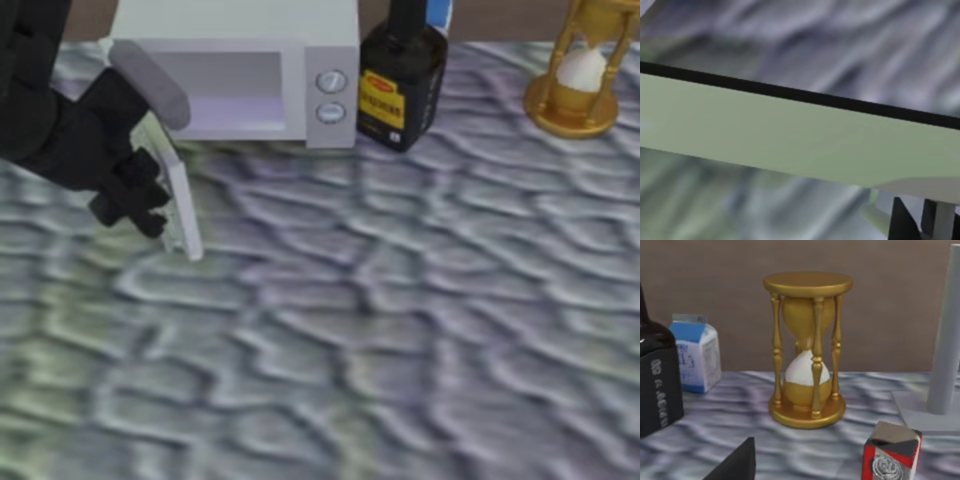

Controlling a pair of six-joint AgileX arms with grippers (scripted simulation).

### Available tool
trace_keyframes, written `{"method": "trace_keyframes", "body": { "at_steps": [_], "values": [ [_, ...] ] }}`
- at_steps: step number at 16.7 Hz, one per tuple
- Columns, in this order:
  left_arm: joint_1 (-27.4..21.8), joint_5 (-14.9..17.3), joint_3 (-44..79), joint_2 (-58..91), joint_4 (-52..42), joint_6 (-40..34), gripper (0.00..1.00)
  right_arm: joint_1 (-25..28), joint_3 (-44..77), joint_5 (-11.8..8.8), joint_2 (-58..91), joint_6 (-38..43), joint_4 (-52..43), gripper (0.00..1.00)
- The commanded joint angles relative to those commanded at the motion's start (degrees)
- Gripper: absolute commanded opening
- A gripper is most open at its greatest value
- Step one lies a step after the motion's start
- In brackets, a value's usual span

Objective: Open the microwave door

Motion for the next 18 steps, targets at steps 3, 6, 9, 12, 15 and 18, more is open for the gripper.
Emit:
{"method": "trace_keyframes", "body": {
  "at_steps": [3,6,9,12,15,18],
  "values": [
    [1.26,0.84,0.57,0.00,-1.10,3.30,0.00,0.00,0.00,0.00,0.00,0.00,0.00,1.00],
    [3.39,2.65,1.02,0.37,-3.27,8.23,0.00,0.00,0.00,0.00,0.00,0.00,0.00,1.00],
    [5.18,4.47,1.36,0.61,-5.11,12.48,0.00,0.00,0.00,0.00,0.00,0.00,0.00,1.00],
    [5.49,4.80,1.44,0.61,-5.42,13.25,0.00,0.00,0.00,0.00,0.00,0.00,0.00,1.00],
    [5.49,4.80,1.44,0.61,-5.42,13.25,0.00,0.00,0.00,0.00,0.00,0.00,0.00,1.00],
    [5.49,4.80,1.44,0.61,-5.42,13.25,0.00,0.00,0.00,0.00,0.00,0.00,0.00,1.00]
  ]
}}
